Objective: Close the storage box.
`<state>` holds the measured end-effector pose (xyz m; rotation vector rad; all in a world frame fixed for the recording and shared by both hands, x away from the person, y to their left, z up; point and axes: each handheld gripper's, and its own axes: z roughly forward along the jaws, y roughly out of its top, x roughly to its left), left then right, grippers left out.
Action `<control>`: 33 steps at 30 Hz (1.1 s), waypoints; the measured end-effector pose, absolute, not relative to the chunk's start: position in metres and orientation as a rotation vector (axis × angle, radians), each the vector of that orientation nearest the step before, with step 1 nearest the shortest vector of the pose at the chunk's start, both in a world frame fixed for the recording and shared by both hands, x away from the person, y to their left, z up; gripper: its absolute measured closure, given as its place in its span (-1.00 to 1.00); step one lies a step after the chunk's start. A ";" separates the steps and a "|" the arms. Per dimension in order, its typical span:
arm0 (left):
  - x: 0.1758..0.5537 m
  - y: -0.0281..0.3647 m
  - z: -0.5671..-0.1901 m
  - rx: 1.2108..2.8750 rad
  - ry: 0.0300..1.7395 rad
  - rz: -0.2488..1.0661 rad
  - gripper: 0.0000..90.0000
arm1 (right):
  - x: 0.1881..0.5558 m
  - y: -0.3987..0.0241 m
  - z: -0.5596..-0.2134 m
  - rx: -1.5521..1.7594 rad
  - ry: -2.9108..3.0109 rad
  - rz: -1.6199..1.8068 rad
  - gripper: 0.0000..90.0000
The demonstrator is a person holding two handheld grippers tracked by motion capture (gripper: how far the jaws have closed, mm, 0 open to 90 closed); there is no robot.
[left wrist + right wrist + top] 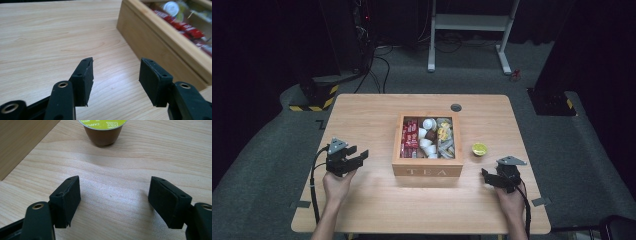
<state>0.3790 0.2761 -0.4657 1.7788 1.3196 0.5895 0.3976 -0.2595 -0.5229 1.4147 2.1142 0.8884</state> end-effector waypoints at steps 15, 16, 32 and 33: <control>0.385 0.278 -0.490 1.841 1.373 0.612 -0.14 | 0.398 -0.260 -0.523 1.414 2.114 0.889 -0.42; 0.386 0.278 -0.491 1.849 1.374 0.617 -0.14 | 0.398 -0.260 -0.523 1.414 2.114 0.888 -0.42; 0.394 0.275 -0.508 1.830 1.412 0.606 -0.17 | 0.398 -0.259 -0.523 1.414 2.114 0.888 -0.42; 0.394 0.274 -0.509 1.833 1.418 0.604 -0.17 | 0.398 -0.260 -0.523 1.414 2.114 0.889 -0.43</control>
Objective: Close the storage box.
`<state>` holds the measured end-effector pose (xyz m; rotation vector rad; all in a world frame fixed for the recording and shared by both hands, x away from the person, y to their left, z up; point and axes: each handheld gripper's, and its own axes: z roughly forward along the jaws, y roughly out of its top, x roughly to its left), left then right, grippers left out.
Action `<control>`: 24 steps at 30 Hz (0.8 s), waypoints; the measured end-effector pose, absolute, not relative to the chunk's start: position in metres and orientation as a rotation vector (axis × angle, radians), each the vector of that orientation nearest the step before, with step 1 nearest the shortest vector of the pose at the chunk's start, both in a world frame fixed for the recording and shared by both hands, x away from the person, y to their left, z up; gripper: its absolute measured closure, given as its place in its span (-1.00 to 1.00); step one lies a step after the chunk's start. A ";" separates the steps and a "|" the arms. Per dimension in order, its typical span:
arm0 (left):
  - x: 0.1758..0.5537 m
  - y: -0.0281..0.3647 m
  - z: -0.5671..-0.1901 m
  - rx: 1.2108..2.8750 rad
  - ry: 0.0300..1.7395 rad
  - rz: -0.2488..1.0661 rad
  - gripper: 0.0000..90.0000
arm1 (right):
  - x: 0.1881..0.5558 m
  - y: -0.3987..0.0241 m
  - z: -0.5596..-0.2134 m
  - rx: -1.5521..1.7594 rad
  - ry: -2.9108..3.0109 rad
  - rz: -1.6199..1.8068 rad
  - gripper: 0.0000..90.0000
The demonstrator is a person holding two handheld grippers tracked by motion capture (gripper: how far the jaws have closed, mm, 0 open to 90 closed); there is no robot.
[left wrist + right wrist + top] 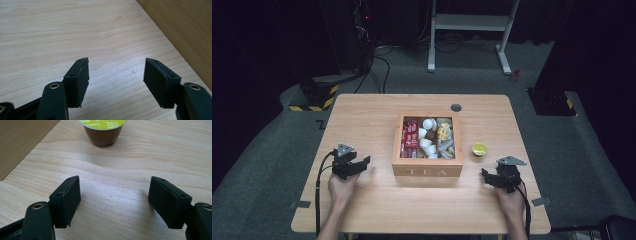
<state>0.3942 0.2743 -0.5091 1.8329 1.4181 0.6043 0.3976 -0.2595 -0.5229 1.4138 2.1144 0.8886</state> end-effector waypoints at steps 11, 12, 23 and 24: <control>0.396 0.271 -0.517 1.849 1.427 0.596 -0.19 | 0.398 -0.260 -0.523 1.414 2.115 0.889 -0.42; 0.396 0.270 -0.518 1.849 1.432 0.595 -0.20 | 0.398 -0.260 -0.523 1.414 2.115 0.889 -0.43; 0.396 0.263 -0.528 1.906 1.418 0.631 -0.25 | 0.398 -0.260 -0.523 1.414 2.115 0.888 -0.42; 0.395 0.263 -0.528 1.906 1.419 0.635 -0.25 | 0.398 -0.259 -0.523 1.415 2.114 0.888 -0.42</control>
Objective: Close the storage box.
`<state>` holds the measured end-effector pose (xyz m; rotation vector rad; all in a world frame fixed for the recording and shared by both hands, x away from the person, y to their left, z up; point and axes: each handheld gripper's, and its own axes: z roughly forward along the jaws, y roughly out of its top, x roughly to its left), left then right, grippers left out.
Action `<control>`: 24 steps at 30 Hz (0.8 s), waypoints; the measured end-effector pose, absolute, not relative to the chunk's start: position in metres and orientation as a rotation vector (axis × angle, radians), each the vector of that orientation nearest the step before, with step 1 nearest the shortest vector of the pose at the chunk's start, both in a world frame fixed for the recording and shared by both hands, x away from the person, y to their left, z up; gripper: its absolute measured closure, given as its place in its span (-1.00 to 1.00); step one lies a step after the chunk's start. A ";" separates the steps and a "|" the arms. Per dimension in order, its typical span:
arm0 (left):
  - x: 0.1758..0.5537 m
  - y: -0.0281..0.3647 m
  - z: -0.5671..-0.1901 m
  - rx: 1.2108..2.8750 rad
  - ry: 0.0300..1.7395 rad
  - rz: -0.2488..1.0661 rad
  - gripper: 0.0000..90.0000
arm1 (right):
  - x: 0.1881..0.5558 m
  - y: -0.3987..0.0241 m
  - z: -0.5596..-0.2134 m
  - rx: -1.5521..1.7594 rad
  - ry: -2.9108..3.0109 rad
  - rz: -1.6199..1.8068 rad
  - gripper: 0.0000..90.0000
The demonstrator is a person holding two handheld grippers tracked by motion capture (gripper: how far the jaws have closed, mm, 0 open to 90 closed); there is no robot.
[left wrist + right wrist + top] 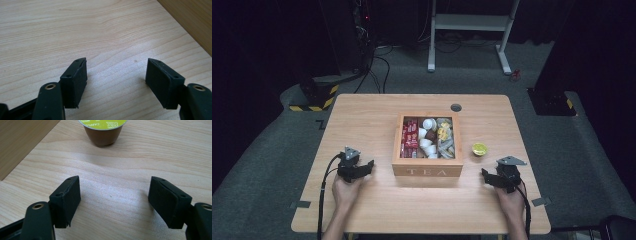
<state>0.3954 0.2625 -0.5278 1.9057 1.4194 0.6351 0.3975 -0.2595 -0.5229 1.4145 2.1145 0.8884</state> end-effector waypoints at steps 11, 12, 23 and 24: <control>0.394 0.259 -0.528 1.922 1.407 0.632 -0.34 | 0.397 -0.260 -0.523 1.414 2.114 0.889 -0.42; 0.394 0.259 -0.528 1.922 1.406 0.632 -0.34 | 0.397 -0.260 -0.523 1.414 2.114 0.888 -0.43; 0.394 0.259 -0.528 1.925 1.403 0.632 -0.35 | 0.397 -0.259 -0.523 1.414 2.114 0.888 -0.43; 0.394 0.259 -0.528 1.925 1.403 0.632 -0.35 | 0.397 -0.259 -0.523 1.414 2.114 0.888 -0.43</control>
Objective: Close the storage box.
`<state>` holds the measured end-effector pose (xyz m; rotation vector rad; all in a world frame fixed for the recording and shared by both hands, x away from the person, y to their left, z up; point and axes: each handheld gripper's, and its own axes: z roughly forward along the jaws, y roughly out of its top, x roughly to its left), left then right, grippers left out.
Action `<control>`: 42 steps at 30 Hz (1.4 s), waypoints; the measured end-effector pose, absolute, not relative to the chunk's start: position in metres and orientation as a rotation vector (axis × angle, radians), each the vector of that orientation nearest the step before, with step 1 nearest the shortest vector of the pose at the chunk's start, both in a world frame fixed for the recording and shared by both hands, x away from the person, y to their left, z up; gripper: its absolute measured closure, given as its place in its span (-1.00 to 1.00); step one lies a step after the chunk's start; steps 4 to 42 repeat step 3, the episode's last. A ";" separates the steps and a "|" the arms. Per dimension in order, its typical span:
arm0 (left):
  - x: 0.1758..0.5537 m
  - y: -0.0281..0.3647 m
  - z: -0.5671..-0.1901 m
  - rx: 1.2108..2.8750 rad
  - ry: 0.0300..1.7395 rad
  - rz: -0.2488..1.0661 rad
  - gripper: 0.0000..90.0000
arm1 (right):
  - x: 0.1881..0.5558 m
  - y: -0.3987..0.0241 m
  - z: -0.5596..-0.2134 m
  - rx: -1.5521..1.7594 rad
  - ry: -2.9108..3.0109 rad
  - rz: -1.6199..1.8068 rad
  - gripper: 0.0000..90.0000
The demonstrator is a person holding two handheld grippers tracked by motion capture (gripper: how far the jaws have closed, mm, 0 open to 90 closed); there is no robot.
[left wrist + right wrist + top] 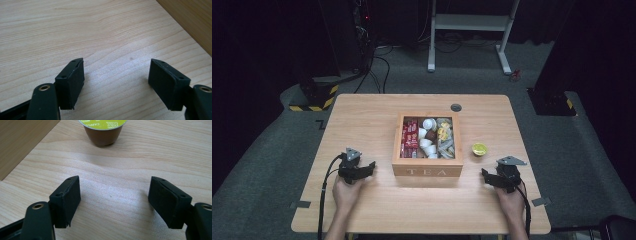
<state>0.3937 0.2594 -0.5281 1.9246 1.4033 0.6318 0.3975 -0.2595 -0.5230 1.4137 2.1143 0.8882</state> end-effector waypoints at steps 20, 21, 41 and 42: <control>0.394 0.259 -0.528 1.924 1.404 0.633 -0.35 | 0.398 -0.259 -0.523 1.414 2.114 0.888 -0.43; 0.394 0.259 -0.528 1.924 1.404 0.633 -0.35 | 0.398 -0.259 -0.523 1.414 2.114 0.888 -0.43; 0.394 0.259 -0.528 1.924 1.404 0.633 -0.35 | 0.398 -0.259 -0.523 1.414 2.114 0.888 -0.43; 0.394 0.259 -0.528 1.924 1.404 0.633 -0.35 | 0.398 -0.259 -0.523 1.414 2.114 0.888 -0.43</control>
